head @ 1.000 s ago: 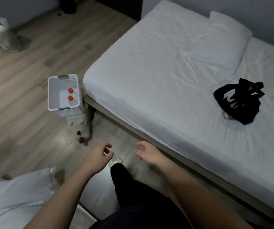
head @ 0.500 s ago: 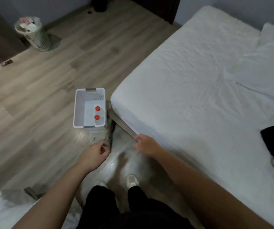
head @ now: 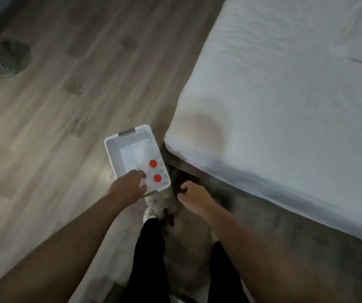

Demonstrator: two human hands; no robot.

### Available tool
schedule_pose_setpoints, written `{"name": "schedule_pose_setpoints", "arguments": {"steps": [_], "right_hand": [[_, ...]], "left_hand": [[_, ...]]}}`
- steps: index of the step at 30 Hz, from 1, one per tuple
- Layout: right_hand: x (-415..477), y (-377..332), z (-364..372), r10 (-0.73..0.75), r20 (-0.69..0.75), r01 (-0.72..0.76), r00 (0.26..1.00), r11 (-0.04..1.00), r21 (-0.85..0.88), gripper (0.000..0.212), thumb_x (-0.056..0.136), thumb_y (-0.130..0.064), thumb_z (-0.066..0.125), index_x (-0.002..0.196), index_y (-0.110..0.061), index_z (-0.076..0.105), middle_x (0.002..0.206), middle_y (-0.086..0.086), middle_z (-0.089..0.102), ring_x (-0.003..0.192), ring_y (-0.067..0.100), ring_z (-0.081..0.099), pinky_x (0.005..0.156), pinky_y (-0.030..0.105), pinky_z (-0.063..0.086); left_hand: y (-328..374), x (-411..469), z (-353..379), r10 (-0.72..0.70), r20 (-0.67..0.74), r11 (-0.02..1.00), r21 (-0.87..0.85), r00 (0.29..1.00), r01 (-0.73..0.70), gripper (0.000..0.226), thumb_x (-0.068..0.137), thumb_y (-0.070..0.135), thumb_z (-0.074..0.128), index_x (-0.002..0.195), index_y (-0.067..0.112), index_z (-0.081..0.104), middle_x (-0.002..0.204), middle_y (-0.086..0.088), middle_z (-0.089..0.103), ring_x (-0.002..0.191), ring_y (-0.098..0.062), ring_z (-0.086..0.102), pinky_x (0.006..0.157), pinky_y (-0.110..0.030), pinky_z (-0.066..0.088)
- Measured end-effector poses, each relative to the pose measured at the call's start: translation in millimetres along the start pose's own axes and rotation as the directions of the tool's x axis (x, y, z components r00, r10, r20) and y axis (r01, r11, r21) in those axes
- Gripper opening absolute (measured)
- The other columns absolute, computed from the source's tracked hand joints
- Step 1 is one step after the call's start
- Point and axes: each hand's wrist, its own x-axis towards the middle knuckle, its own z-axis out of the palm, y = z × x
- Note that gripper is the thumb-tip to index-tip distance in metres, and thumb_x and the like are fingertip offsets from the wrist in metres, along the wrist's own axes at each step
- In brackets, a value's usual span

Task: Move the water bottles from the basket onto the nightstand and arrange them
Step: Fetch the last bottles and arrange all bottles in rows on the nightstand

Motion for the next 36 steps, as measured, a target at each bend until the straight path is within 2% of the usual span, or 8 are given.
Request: {"name": "schedule_pose_setpoints", "arguments": {"steps": [7, 14, 17, 19, 23, 28, 32, 36], "right_hand": [[108, -37, 72, 0.148, -0.08, -0.138, 0.986, 0.983, 0.12, 0.03, 0.095, -0.038, 0.048, 0.119, -0.02, 0.049, 0.109, 0.001, 0.063, 0.097, 0.019, 0.063, 0.08, 0.028, 0.049], [192, -37, 117, 0.28, -0.12, -0.26, 0.952, 0.952, 0.162, 0.024, 0.098, -0.029, 0.045, 0.119, -0.018, 0.049, 0.102, 0.004, 0.065, 0.088, 0.018, 0.064, 0.083, 0.033, 0.054], [216, -34, 131, 0.398, -0.071, -0.381, 0.915, 0.908, 0.175, 0.012, 0.093, -0.039, 0.053, 0.097, -0.028, 0.052, 0.093, 0.0, 0.064, 0.083, 0.017, 0.063, 0.083, 0.037, 0.054], [223, -31, 134, 0.43, -0.068, -0.414, 0.9, 0.894, 0.173, 0.012, 0.09, -0.04, 0.055, 0.09, -0.029, 0.051, 0.087, -0.001, 0.063, 0.079, 0.019, 0.062, 0.081, 0.037, 0.053], [206, -34, 126, 0.318, -0.151, -0.3, 0.936, 0.945, 0.132, 0.019, 0.097, -0.031, 0.046, 0.106, -0.017, 0.057, 0.095, 0.004, 0.066, 0.087, 0.021, 0.065, 0.086, 0.036, 0.052], [147, -45, 83, 0.205, -0.229, -0.174, 0.952, 0.974, 0.149, 0.021, 0.095, -0.036, 0.046, 0.105, -0.02, 0.057, 0.092, 0.001, 0.067, 0.077, 0.015, 0.062, 0.075, 0.028, 0.051], [79, -46, 48, 0.178, -0.281, -0.123, 0.943, 0.972, 0.202, 0.021, 0.094, -0.039, 0.047, 0.103, -0.023, 0.058, 0.089, -0.001, 0.067, 0.069, 0.012, 0.057, 0.067, 0.025, 0.047], [2, -30, 17, 0.161, -0.382, -0.089, 0.91, 0.976, 0.198, 0.029, 0.088, -0.046, 0.045, 0.106, -0.026, 0.058, 0.092, 0.0, 0.069, 0.081, 0.022, 0.066, 0.076, 0.034, 0.054]], "left_hand": [[-33, 127, 23, 0.218, 0.096, 0.947, 0.222, 0.971, -0.234, 0.051, 0.09, 0.032, 0.057, 0.137, 0.024, 0.037, 0.131, -0.003, 0.049, 0.105, -0.021, 0.06, 0.087, -0.035, 0.053], [-47, 200, 62, 0.383, 0.338, 0.689, 0.516, 0.86, -0.51, 0.057, 0.093, 0.035, 0.051, 0.143, 0.026, 0.026, 0.128, -0.007, 0.054, 0.106, -0.023, 0.059, 0.089, -0.035, 0.048], [-49, 216, 70, 0.398, 0.383, 0.638, 0.538, 0.834, -0.551, 0.058, 0.093, 0.041, 0.048, 0.145, 0.026, 0.025, 0.121, -0.006, 0.06, 0.103, -0.022, 0.062, 0.089, -0.035, 0.05], [-45, 220, 71, 0.396, 0.395, 0.66, 0.505, 0.829, -0.556, 0.059, 0.093, 0.044, 0.048, 0.145, 0.026, 0.027, 0.125, -0.005, 0.059, 0.108, -0.021, 0.06, 0.092, -0.034, 0.048], [-42, 213, 54, 0.387, 0.356, 0.745, 0.422, 0.85, -0.516, 0.055, 0.092, 0.044, 0.05, 0.142, 0.03, 0.034, 0.125, -0.001, 0.061, 0.11, -0.018, 0.059, 0.092, -0.032, 0.048], [-41, 168, 12, 0.385, 0.251, 0.831, 0.324, 0.888, -0.452, 0.054, 0.089, 0.048, 0.053, 0.139, 0.035, 0.039, 0.119, 0.003, 0.065, 0.105, -0.013, 0.062, 0.087, -0.029, 0.049], [-15, 116, -23, 0.387, 0.145, 0.871, 0.267, 0.911, -0.413, 0.043, 0.086, 0.045, 0.059, 0.128, 0.035, 0.052, 0.11, 0.006, 0.069, 0.093, -0.009, 0.064, 0.078, -0.024, 0.049], [36, 49, -50, 0.394, 0.036, 0.902, 0.176, 0.918, -0.394, 0.024, 0.085, 0.042, 0.061, 0.108, 0.034, 0.062, 0.094, 0.006, 0.071, 0.077, -0.01, 0.061, 0.073, -0.027, 0.051]]}}
